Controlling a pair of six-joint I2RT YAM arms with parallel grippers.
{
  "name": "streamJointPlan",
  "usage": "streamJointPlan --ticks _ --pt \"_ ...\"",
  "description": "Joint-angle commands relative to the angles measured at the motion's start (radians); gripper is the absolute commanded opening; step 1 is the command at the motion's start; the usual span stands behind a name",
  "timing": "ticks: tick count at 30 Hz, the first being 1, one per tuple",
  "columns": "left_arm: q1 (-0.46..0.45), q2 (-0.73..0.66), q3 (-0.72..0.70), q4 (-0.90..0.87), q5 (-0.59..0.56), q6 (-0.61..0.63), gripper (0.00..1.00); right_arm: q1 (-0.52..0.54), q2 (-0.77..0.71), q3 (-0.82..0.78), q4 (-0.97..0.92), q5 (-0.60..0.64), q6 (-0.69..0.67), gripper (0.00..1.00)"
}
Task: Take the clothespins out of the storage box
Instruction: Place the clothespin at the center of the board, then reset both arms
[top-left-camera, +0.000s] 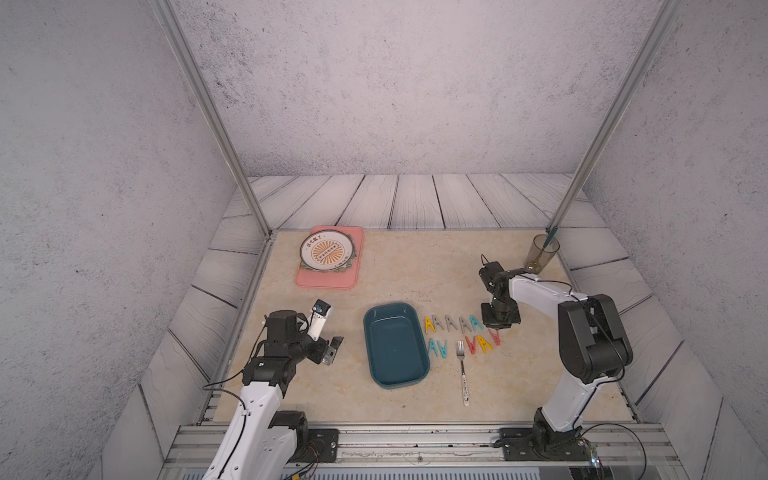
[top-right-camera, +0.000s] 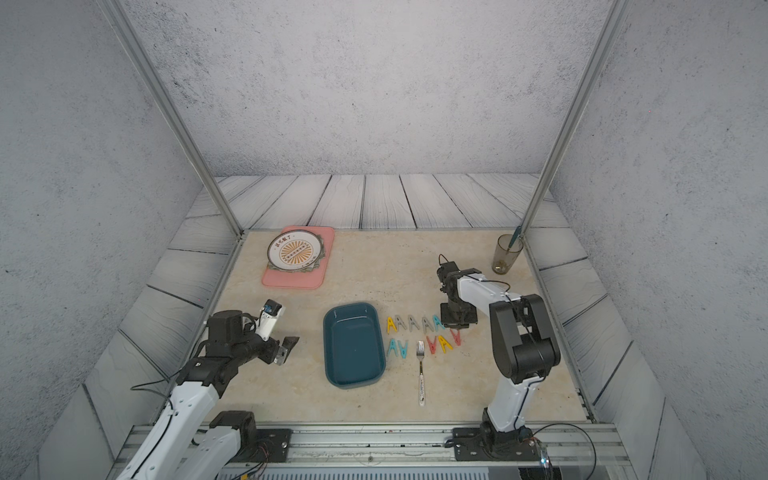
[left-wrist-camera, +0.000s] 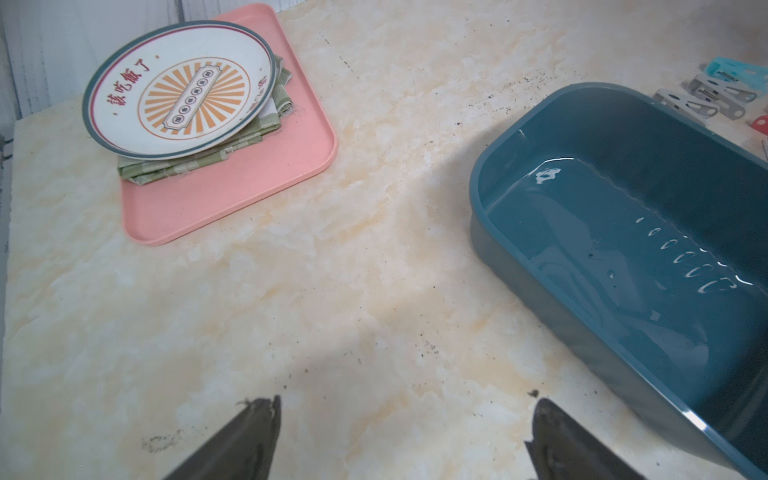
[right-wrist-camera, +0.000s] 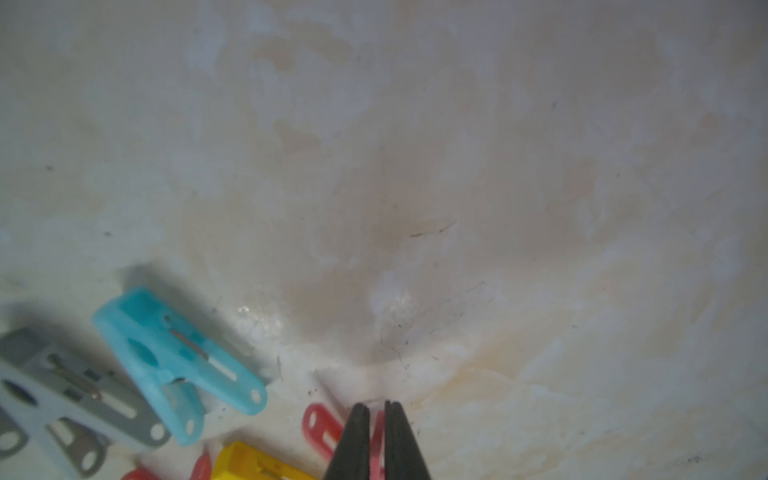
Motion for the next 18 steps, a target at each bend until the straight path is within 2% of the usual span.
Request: streamJointPlan --ticks 1,9,14,18 --pt "0.0 -0.003 -0.014 0.028 -0.016 -0.016 0.99 -0.002 0.014 0.015 0.005 -0.02 -0.032 0.22" --pt "0.017 0.017 -0.055 0.172 -0.065 -0.062 0.98 -0.018 -0.157 0.008 0.042 -0.025 -0.085 0.49" --pt "0.053 0.093 -0.07 0.308 -0.129 -0.127 0.98 -0.038 -0.361 -0.084 0.172 0.018 -0.116 0.77" --pt "0.107 0.173 -0.081 0.413 -0.143 -0.171 0.98 -0.061 -0.507 -0.229 0.37 0.056 -0.118 0.92"
